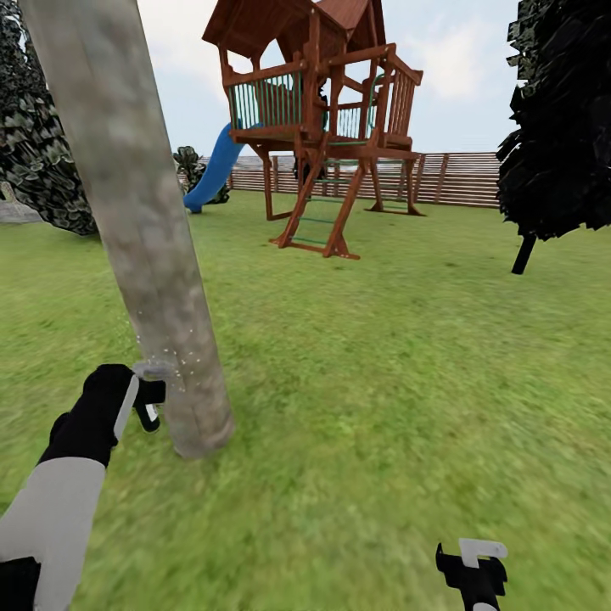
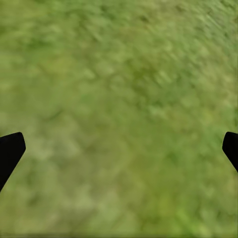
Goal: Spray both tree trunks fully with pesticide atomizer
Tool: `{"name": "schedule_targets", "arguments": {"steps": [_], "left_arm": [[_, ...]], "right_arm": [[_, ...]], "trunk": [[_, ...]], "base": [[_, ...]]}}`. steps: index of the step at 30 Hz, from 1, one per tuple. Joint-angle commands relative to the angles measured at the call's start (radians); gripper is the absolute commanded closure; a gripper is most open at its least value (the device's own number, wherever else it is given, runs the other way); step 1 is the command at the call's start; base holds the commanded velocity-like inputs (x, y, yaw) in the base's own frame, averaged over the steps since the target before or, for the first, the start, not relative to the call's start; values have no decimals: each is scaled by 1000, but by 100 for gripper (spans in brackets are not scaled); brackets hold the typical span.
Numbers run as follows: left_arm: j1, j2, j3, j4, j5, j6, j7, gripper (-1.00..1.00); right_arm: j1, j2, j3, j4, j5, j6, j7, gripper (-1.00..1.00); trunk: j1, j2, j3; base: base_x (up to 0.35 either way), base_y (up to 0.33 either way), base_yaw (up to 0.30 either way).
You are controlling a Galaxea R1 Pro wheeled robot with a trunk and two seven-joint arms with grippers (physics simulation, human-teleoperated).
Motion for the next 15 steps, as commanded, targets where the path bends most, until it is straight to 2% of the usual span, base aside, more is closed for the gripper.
{"name": "schedule_targets", "arguments": {"steps": [1, 5, 9, 15], "left_arm": [[-15, 0, 1, -1, -8, 6, -4, 100], [-16, 2, -4, 1, -10, 6, -4, 100], [-14, 4, -19, 2, -12, 5, -4, 100], [-11, 2, -20, 15, -13, 4, -4, 100]], "right_arm": [[-1, 0, -7, 2, 11, -4, -3, -100], [-1, 0, -7, 2, 9, -4, -3, -100], [-1, 0, -7, 2, 9, -4, -3, -100], [-1, 0, -7, 2, 9, -4, -3, -100]], "trunk": [[0, 0, -1], [0, 0, -1], [0, 0, -1], [0, 0, -1]], "base": [[0, 0, 0], [0, -38, 0], [0, -236, 0], [0, -269, 0]]}}
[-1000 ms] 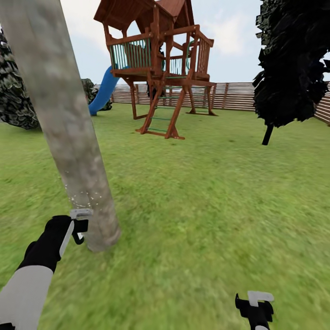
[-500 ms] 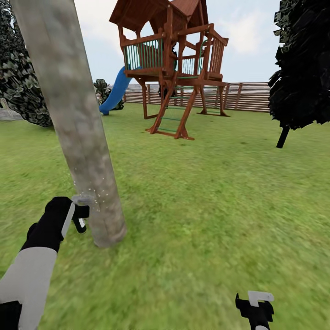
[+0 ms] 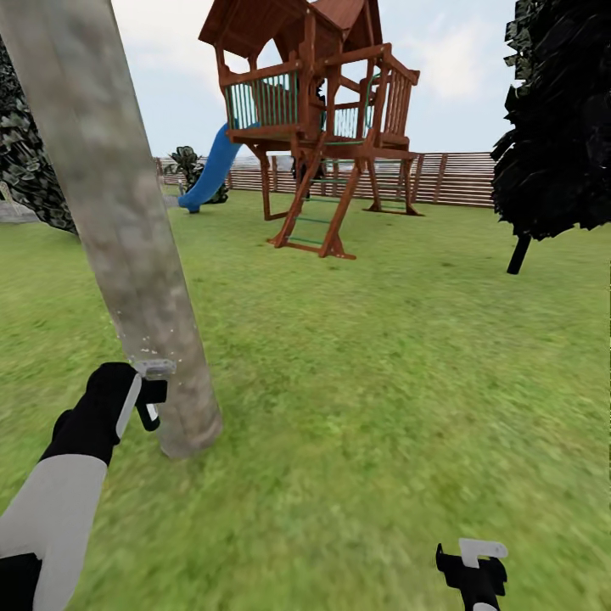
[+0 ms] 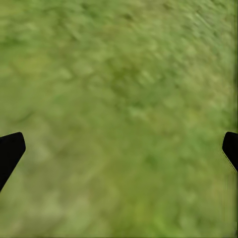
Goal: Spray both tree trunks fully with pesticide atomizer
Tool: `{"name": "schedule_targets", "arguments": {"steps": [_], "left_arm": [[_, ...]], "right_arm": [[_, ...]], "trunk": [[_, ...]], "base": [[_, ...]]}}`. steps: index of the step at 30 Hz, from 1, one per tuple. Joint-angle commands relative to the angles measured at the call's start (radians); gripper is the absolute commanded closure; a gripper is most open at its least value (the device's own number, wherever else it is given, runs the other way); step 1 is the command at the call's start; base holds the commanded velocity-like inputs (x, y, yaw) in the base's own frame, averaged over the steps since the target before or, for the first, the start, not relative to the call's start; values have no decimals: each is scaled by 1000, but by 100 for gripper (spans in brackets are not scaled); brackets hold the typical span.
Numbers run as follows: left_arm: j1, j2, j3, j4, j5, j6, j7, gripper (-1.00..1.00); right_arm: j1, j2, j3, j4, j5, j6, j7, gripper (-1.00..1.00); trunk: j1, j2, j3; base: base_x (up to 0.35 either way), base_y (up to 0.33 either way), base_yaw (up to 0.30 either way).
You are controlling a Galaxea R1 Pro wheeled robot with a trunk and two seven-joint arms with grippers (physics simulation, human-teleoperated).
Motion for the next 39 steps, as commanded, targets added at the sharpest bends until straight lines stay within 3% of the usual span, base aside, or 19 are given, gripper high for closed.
{"name": "schedule_targets", "arguments": {"steps": [1, 9, 22, 27, 39], "left_arm": [[-1, -1, 1, -1, -8, 4, -4, 100], [13, -1, 0, 1, -8, 3, -2, 100], [15, -1, 1, 1, -7, 3, -2, 100], [62, 3, 2, 1, -8, -1, -1, 100], [65, -1, 1, 1, -8, -1, -1, 100]], "right_arm": [[-1, 0, -7, 2, 10, -4, -3, -100], [-1, 2, -7, 2, 11, -4, -3, -100], [-1, 2, -7, 2, 10, -4, -3, -100], [-1, 2, -7, 2, 11, -4, -3, -100], [-1, 0, -7, 2, 10, -4, -3, -100]], "trunk": [[0, 0, -1], [0, 0, -1], [0, 0, -1], [0, 0, -1], [0, 0, -1]], "base": [[0, -270, 0], [0, -270, 17], [74, -266, 261], [166, -250, 261], [184, -235, 13]]}}
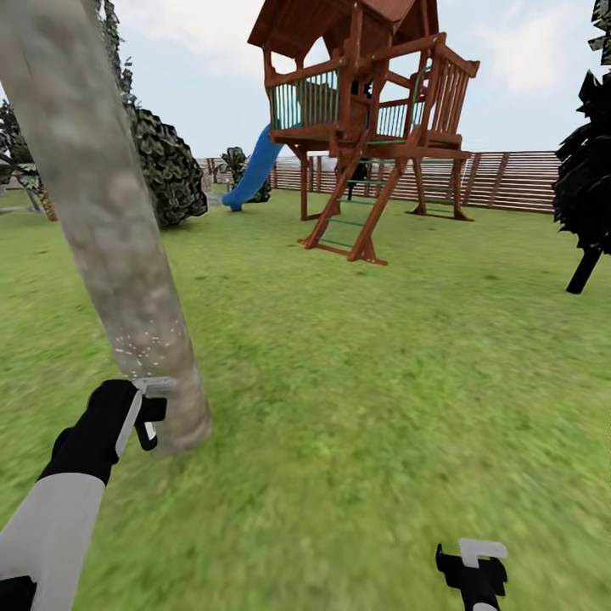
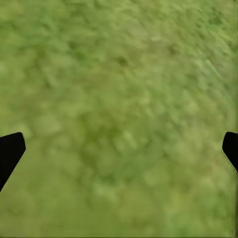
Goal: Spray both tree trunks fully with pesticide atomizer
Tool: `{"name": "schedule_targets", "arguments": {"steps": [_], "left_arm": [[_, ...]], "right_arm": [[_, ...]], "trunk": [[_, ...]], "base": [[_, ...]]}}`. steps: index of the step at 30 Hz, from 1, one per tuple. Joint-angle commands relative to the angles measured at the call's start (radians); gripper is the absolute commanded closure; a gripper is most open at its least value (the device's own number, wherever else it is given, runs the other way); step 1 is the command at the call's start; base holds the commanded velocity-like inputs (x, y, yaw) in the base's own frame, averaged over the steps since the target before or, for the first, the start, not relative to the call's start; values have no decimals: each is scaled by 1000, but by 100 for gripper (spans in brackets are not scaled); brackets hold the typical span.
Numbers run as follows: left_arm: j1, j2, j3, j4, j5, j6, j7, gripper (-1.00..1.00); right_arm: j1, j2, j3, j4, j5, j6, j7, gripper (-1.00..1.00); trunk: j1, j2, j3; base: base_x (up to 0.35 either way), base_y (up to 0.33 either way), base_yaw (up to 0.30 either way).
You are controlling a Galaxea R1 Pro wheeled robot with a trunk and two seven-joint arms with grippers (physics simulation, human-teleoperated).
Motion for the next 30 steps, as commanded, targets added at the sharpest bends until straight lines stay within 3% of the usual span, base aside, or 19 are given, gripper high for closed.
{"name": "schedule_targets", "arguments": {"steps": [1, 10, 30], "left_arm": [[-1, 0, 1, -1, -8, 4, -4, 100], [0, 0, 1, -1, -8, 4, -3, 100], [18, 3, 2, 0, -8, 4, -1, 100]], "right_arm": [[-1, 0, -7, 2, 10, -4, -3, -100], [-1, 1, -7, 2, 10, -4, -3, -100], [-1, 2, -7, 2, 11, -4, -3, -100]], "trunk": [[0, 0, -1], [0, 0, -1], [0, 0, -1]], "base": [[134, -248, 0], [49, -266, 13], [35, -266, 251]]}}
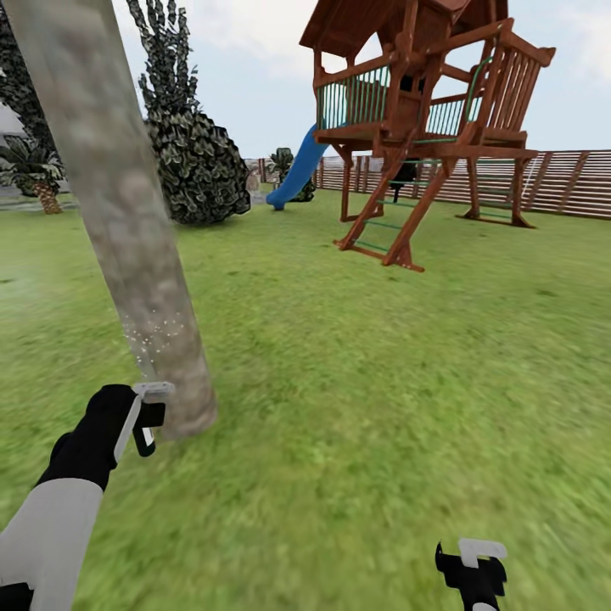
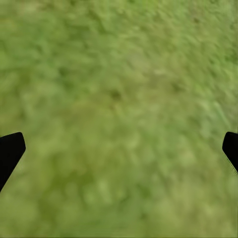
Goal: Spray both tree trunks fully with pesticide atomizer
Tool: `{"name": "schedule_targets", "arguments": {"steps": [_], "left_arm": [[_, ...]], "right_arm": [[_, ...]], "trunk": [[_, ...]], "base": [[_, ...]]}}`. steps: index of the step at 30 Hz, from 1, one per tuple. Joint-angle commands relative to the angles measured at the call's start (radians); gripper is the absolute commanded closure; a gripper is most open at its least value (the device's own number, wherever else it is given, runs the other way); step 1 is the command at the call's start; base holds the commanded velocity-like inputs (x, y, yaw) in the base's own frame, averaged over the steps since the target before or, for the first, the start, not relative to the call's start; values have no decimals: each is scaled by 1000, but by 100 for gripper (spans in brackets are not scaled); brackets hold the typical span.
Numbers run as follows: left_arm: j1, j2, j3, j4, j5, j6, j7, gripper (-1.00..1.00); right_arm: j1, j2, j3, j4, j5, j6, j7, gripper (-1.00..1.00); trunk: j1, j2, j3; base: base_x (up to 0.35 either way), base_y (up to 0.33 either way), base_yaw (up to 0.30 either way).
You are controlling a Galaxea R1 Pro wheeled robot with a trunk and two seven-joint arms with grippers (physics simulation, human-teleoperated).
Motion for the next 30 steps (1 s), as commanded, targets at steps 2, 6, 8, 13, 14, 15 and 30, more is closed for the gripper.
{"name": "schedule_targets", "arguments": {"steps": [2, 6, 8, 13, 14, 15, 30], "left_arm": [[-1, -1, 0, 0, -8, 4, -4, 100], [-1, 1, 1, 20, -8, 3, -4, 100], [0, 3, 3, 27, -8, 3, -4, 100], [13, 10, 7, 56, -8, -25, -5, 100], [14, 11, 7, 57, -8, -28, -5, 100], [14, 12, 7, 58, -8, -30, -4, 100], [23, 16, 13, 103, -4, -46, 51, 100]], "right_arm": [[-1, 0, -7, 2, 10, -4, -3, -100], [-1, 0, -7, 2, 10, -4, -2, -100], [-1, 0, -7, 2, 11, -4, -2, -100], [-1, 1, -7, 2, 11, -4, -3, -100], [-1, 1, -7, 2, 11, -4, -3, -100], [-1, 1, -7, 2, 11, -4, -3, -100], [-1, 2, -7, 2, 11, -4, -2, -100]], "trunk": [[0, 0, -1], [0, 0, -1], [0, 0, -1], [0, 0, -1], [0, 0, -1], [0, 0, -1], [0, 0, -1]], "base": [[223, -206, 34], [230, -202, 6], [217, -204, 1], [185, -221, 169], [179, -225, 266], [178, -226, 271], [205, -218, 272]]}}
